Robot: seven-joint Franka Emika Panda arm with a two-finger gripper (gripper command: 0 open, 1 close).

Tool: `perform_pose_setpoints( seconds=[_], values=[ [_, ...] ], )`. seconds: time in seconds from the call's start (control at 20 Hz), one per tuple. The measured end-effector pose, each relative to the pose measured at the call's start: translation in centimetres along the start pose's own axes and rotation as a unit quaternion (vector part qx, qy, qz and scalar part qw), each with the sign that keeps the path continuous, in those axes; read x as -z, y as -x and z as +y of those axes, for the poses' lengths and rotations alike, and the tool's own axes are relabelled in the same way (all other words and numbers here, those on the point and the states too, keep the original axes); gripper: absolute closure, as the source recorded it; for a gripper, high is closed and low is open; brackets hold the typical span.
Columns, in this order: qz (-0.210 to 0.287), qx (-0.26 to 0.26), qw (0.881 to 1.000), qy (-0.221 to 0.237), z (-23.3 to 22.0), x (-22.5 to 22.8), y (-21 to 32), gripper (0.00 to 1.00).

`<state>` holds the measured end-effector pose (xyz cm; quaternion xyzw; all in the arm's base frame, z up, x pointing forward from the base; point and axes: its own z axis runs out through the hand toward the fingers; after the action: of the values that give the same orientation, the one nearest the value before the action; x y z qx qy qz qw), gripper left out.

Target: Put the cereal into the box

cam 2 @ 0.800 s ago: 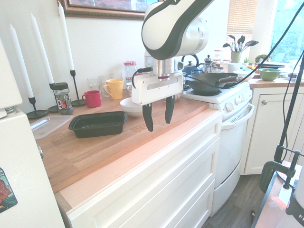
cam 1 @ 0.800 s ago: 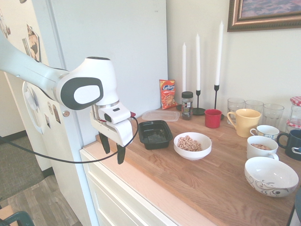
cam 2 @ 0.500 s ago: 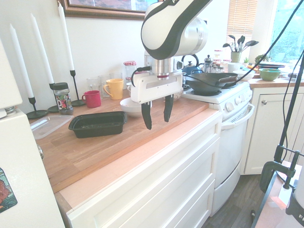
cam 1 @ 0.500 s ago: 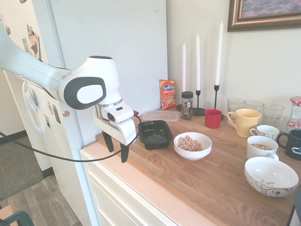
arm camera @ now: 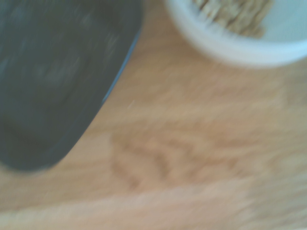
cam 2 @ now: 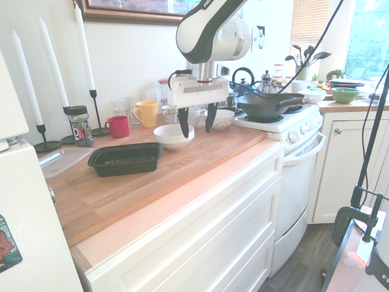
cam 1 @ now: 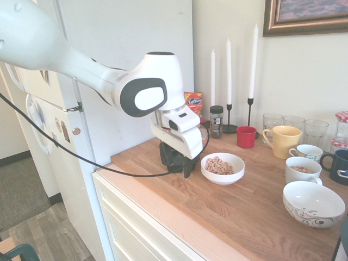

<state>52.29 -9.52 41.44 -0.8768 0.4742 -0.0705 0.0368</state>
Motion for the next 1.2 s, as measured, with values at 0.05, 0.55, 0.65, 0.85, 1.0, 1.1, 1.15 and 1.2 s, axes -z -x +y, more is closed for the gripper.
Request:
perform_pose_setpoints(
  seconds=[0.05,0.55,0.65,0.85,1.0,1.1,1.15,1.2],
  values=[
    [0.002,-0.007,1.0,-0.002,0.0,0.4,-1.4,0.0],
    [-0.014,-0.072,0.997,-0.028,-3.0,-3.6,-14.8,0.0],
    [-0.017,-0.086,0.996,-0.033,-3.2,-4.4,-16.9,0.0],
    [-0.024,-0.104,0.994,-0.038,-3.3,-6.5,-20.0,0.0],
    [-0.031,-0.106,0.993,-0.036,-3.7,-8.0,-20.6,0.0],
    [-0.036,-0.102,0.994,-0.033,-4.3,-8.7,-20.1,0.0],
    [-0.039,-0.099,0.994,-0.032,-4.6,-9.1,-19.8,0.0],
    [-0.041,-0.098,0.994,-0.031,-4.8,-9.4,-19.6,0.0]
  ],
)
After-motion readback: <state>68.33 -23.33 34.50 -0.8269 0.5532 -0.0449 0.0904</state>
